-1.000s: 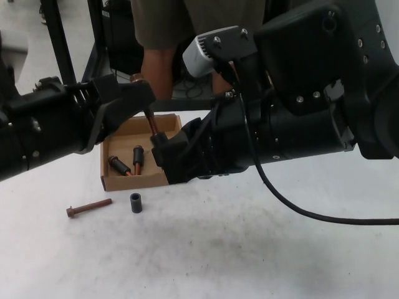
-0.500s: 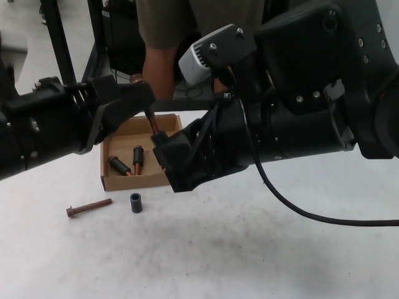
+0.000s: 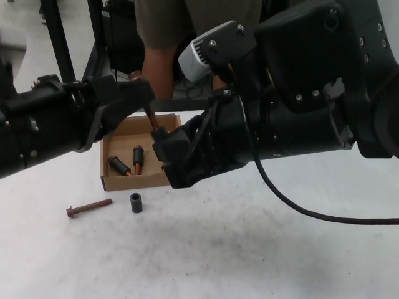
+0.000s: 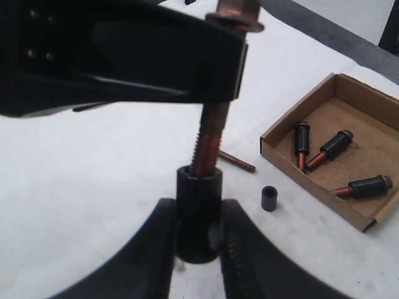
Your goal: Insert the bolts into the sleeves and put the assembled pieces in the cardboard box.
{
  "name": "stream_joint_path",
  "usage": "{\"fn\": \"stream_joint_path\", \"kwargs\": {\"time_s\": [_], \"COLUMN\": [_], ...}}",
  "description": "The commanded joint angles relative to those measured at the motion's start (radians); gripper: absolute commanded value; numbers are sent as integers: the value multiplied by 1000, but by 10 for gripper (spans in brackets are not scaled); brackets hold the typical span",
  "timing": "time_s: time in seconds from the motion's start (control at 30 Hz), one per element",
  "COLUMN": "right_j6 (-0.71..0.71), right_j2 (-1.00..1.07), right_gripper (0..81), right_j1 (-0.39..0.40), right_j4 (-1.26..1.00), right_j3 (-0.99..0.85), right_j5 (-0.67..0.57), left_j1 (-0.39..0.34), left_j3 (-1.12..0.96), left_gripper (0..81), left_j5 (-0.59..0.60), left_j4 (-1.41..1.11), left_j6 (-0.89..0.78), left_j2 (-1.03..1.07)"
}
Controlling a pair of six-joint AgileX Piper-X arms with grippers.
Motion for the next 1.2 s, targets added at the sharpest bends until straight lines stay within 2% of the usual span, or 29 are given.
{"fn": "stream_joint_path", "kwargs": {"time_s": [0.0,0.23,0.53,1.03,1.1,1.17], "right_j6": [-5,-5,-10,33,33,31], "right_j2": [-6,-6,-6,-6,-6,-6], "right_gripper": [3,3,3,3,3,3], "right_j1": [-2,-2,-2,-2,-2,-2], "right_j4": [-43,-43,-104,-102,-102,-102], "right_j3": [-38,-51,-50,-50,-50,-50], "right_j5": [14,14,20,42,42,42], "left_j1": [-5,-8,-60,-59,-60,-60], "left_j3": [-1,-1,-1,-1,-1,-1], "left_gripper": [8,8,8,0,62,179], "left_j5": [50,57,57,50,50,58], "left_j4": [-4,-4,-2,-2,-2,-2], "left_j6": [29,29,37,92,123,125], "left_j2": [-9,-9,-9,-9,-9,-9]}}
